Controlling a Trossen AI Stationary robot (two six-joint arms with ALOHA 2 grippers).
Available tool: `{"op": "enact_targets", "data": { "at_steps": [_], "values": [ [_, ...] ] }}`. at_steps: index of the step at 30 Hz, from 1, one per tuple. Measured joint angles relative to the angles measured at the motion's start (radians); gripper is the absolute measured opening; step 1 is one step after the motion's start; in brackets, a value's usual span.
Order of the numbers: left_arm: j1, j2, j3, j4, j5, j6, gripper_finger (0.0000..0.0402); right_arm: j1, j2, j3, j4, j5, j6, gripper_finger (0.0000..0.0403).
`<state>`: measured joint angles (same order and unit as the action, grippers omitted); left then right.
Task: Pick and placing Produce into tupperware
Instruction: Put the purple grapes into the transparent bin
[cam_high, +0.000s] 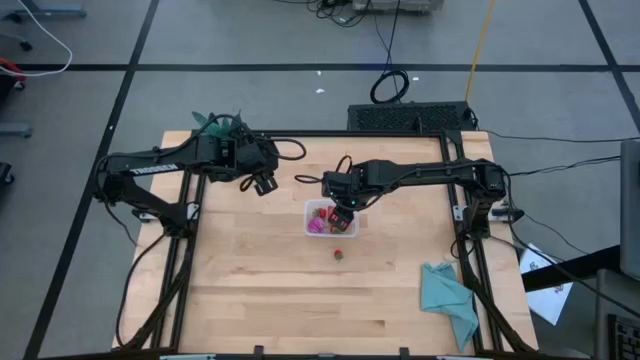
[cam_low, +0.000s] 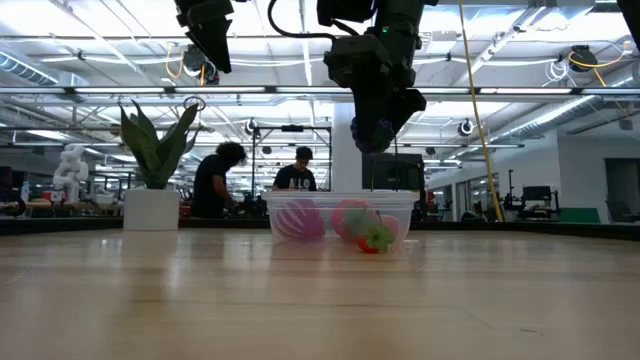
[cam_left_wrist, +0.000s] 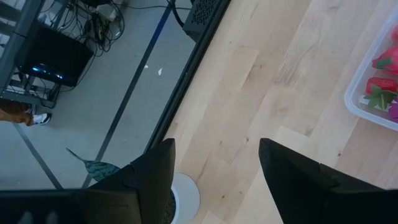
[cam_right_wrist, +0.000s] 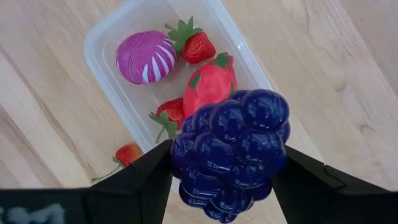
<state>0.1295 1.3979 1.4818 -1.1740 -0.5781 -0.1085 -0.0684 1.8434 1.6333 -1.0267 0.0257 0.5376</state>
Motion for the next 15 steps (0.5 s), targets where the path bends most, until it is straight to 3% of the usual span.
{"op": "enact_targets", "data": {
  "at_steps": [15],
  "values": [
    [0.000,0.000,0.000,-0.002,0.000,0.001,0.0239,0.004,0.008,-0.083,0.061,-0.056,-0.020,0.0228]
  ]
}}
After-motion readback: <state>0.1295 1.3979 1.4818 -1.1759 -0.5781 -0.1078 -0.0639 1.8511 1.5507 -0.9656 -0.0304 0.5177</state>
